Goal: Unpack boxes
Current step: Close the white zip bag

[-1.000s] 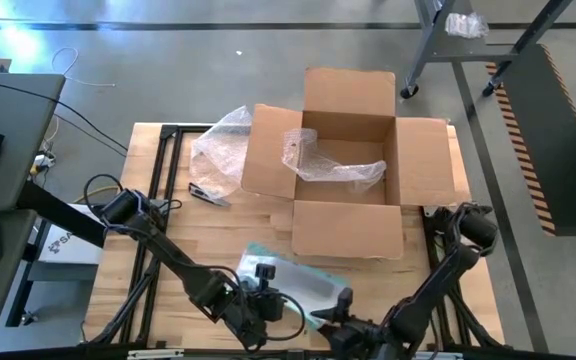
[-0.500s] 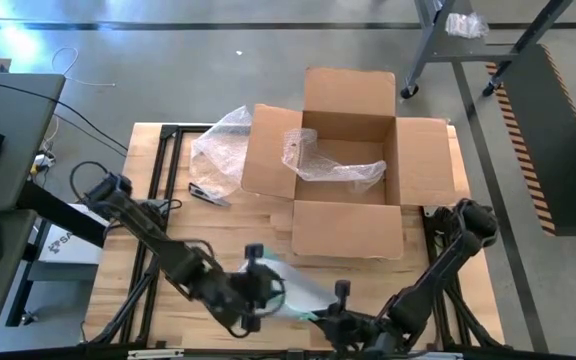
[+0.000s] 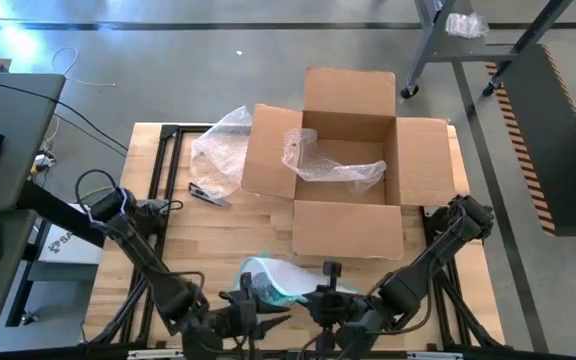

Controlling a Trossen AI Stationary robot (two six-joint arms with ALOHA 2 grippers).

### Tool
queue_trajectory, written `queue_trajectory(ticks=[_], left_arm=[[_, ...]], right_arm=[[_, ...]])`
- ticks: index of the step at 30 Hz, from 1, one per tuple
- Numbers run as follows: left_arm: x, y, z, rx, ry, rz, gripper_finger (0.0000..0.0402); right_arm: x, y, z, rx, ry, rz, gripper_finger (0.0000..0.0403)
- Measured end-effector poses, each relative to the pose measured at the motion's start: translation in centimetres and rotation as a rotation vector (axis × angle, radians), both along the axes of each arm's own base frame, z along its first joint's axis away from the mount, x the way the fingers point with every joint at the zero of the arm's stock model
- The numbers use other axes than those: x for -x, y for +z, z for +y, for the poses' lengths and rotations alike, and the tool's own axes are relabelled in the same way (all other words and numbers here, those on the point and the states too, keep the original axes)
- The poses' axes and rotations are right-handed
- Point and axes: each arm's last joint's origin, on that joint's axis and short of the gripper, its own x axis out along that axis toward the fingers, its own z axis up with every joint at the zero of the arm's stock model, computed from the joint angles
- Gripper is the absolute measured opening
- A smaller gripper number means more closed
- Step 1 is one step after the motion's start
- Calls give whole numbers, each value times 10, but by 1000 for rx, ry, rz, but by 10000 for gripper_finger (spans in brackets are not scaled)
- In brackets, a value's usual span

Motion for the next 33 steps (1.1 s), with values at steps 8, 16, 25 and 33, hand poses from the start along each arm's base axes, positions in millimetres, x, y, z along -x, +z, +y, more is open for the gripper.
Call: queue_trajectory(ticks=[8, 16, 25, 33], left_arm=[[-9, -30, -7, 163, 32, 46, 48], [-19, -50, 16, 119, 192, 129, 127], [-34, -41, 21, -44, 123, 112, 160], [-31, -37, 15, -60, 125, 81, 89]], right_arm=[[1, 21, -4, 26, 11, -10, 0], [2, 23, -4, 25, 14, -12, 0], [4, 22, -3, 21, 7, -4, 0], [9, 19, -2, 16, -8, 25, 0]])
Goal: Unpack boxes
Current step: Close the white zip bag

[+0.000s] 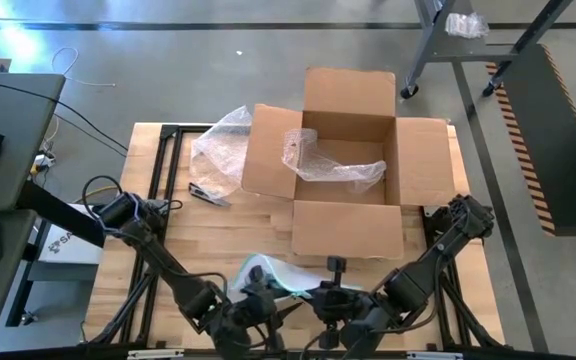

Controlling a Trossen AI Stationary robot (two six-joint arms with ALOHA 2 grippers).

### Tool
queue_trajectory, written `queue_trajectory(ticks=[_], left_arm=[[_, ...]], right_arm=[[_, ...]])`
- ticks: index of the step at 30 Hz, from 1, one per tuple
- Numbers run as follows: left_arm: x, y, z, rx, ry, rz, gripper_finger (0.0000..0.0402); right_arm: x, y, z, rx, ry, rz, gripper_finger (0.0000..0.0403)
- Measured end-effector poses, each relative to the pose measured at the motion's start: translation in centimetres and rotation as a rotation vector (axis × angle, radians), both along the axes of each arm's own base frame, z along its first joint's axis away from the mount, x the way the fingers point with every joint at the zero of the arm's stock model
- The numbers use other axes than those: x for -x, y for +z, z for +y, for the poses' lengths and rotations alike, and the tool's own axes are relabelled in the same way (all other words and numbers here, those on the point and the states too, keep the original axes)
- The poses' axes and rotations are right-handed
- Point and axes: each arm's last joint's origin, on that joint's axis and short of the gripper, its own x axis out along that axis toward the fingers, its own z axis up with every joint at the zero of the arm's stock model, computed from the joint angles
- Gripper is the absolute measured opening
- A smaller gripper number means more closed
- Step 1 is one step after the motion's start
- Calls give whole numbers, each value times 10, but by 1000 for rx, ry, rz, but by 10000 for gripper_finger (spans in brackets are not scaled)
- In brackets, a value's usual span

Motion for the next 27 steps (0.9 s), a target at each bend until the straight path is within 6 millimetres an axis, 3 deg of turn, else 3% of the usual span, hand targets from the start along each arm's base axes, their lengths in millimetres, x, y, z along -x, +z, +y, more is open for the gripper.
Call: queue_trajectory(ticks=[5, 10, 16, 22, 27], left_arm=[[3, -1, 0, 21, 12, 7, 12], [6, -13, 10, 80, 61, 91, 1], [25, -23, 6, 80, 86, 167, 0], [58, -35, 2, 120, 155, 259, 0], [95, -30, -2, 161, 186, 290, 0]], right_arm=[[4, -1, 3, -9, 1, 8, 0], [11, -3, 11, 0, 24, 18, 0], [29, -7, 23, -13, 26, 54, 0], [52, -11, 36, 24, 21, 75, 0], [72, -15, 42, 35, 15, 115, 0]])
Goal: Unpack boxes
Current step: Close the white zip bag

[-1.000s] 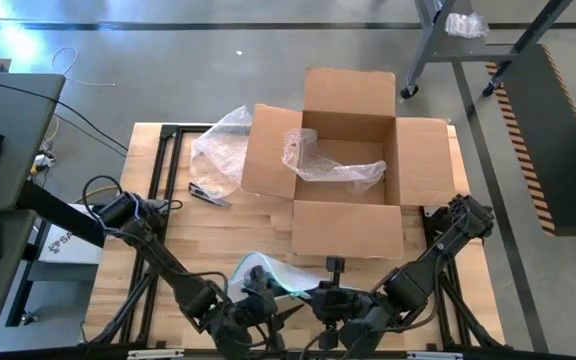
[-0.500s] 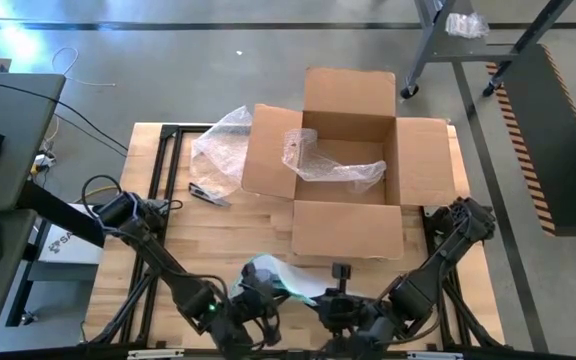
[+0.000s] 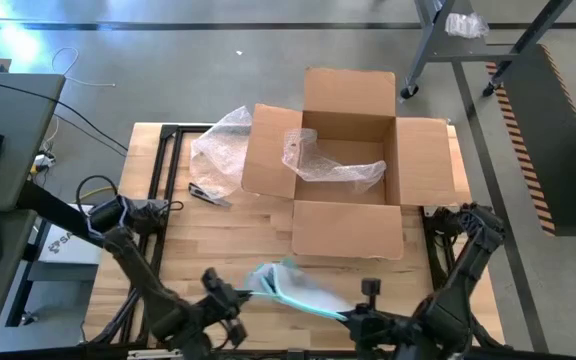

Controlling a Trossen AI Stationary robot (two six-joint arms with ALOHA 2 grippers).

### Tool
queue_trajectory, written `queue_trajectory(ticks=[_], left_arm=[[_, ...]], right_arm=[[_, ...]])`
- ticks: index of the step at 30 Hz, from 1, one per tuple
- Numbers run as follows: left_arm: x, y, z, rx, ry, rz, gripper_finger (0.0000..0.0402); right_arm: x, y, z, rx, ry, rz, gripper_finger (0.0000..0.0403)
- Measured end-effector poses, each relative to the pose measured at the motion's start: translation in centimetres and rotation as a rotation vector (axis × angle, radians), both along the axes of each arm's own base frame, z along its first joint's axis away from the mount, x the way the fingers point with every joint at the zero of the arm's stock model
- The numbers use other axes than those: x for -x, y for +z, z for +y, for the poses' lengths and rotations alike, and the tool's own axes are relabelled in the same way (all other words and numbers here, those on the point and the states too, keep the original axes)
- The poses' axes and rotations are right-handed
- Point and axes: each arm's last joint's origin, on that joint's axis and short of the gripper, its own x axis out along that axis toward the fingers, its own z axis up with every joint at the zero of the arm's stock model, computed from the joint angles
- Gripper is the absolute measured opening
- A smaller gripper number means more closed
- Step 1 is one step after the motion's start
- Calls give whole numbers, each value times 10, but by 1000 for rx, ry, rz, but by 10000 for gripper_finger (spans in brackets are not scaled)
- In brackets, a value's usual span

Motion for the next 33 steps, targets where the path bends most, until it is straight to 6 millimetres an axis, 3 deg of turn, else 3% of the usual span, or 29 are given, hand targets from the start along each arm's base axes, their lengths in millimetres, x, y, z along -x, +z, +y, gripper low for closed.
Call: queue_trajectory(ticks=[8, 12, 20, 27, 33], left_arm=[[56, 20, 6, 51, 61, 40, 0], [77, 15, 4, 103, 120, 135, 0], [100, 1, -2, 153, 152, 108, 0], [96, 11, -2, 89, 91, -97, 0], [71, 17, -3, 56, 56, -353, 0]], right_arm=[[24, -13, 4, 44, -42, 96, 0], [39, -15, 5, 54, -90, 105, 0], [52, -16, 4, 44, -153, 101, 0], [24, -33, 7, 127, -103, 115, 0], [-27, -70, 8, 235, -64, 147, 0]])
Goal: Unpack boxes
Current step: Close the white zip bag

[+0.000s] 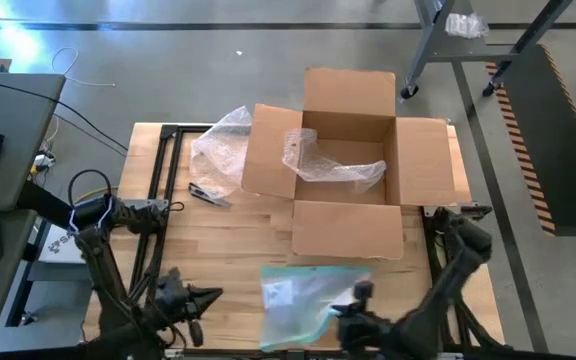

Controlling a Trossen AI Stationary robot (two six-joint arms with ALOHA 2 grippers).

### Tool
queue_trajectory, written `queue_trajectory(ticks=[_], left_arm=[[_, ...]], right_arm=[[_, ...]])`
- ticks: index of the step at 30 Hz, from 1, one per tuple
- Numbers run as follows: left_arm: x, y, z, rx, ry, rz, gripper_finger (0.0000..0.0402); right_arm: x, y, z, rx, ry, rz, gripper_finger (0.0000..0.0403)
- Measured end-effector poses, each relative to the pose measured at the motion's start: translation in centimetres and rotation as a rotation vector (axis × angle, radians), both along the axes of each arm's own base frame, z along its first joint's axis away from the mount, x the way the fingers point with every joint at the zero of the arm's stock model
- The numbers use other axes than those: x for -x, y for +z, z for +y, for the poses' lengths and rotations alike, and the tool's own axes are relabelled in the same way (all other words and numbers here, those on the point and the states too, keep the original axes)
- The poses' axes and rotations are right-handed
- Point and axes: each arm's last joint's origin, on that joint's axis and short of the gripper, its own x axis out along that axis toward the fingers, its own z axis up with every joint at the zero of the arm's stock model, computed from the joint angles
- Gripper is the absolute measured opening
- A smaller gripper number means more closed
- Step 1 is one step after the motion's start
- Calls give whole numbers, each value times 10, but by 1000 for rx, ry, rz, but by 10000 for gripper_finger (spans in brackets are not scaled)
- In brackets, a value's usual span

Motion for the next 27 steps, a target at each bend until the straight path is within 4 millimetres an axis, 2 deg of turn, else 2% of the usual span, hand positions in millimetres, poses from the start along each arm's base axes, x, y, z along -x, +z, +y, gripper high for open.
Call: queue_trajectory(ticks=[3, 6, 11, 15, 19, 24, 27], left_arm=[[-24, -1, -4, 8, -15, 60, 0], [-54, -2, -4, 20, -72, 170, 0], [-101, -15, 5, 48, -168, 324, 0], [-127, -36, 22, 60, -151, 439, 0], [-143, -70, 41, 105, -119, 582, 0], [-147, -118, 56, 175, -78, 767, 0], [-140, -132, 58, 224, -70, 835, 0]], right_arm=[[-28, -19, 1, 26, 43, -6, 0], [-51, -30, 2, 54, 114, -16, 0], [-59, -29, -3, 81, 166, 11, 15], [-49, -21, -3, -11, 148, 39, 57], [-31, -15, 2, -63, 137, 95, 118], [5, -4, 9, -96, 108, 180, 181], [31, 0, 10, -98, 10, 201, 197]])
